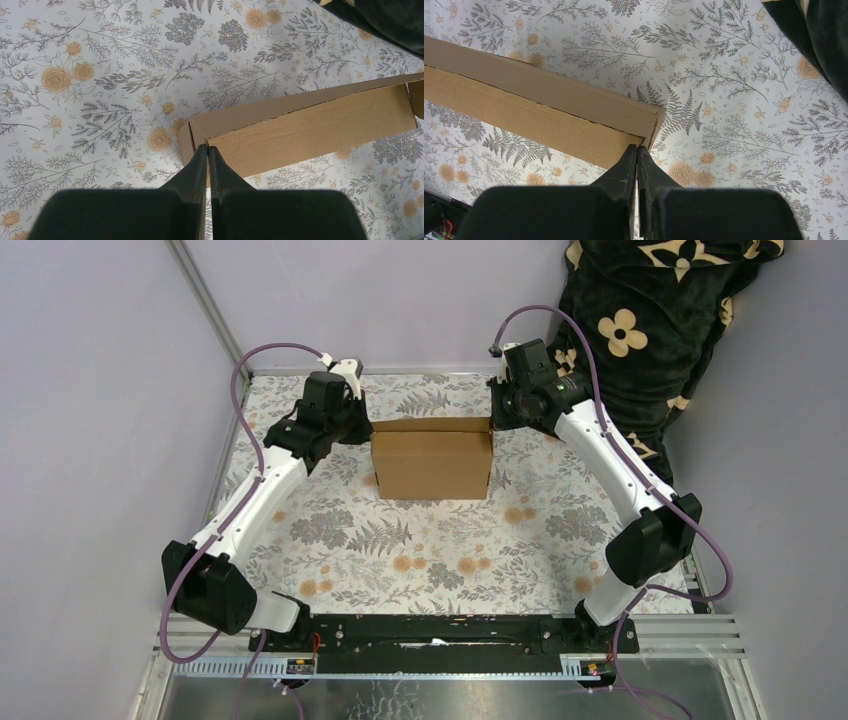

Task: Fold the paper box

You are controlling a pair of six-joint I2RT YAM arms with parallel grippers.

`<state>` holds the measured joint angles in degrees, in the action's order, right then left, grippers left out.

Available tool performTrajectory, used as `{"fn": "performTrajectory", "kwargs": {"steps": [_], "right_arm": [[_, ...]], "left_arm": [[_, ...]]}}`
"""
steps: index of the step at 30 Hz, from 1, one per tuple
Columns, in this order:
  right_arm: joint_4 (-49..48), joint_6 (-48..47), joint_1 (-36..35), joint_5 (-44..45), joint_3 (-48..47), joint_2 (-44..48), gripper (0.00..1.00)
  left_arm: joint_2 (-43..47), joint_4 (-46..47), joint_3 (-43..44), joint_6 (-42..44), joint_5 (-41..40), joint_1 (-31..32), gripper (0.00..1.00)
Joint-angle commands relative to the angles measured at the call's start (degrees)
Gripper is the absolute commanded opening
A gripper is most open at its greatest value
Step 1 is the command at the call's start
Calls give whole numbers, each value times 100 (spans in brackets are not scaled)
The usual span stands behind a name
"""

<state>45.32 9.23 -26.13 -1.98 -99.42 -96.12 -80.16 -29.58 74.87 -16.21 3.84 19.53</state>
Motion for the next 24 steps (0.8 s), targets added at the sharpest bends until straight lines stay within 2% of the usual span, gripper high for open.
{"fn": "performTrajectory", "kwargs": {"steps": [1, 24], "right_arm": [[-292, 283, -234, -797, -370, -77, 4], [-153, 314, -235, -813, -434, -168, 3]], "left_arm": [[-149, -39, 84, -146, 614, 200, 5], [-202, -56, 100, -137, 654, 200, 6]]}}
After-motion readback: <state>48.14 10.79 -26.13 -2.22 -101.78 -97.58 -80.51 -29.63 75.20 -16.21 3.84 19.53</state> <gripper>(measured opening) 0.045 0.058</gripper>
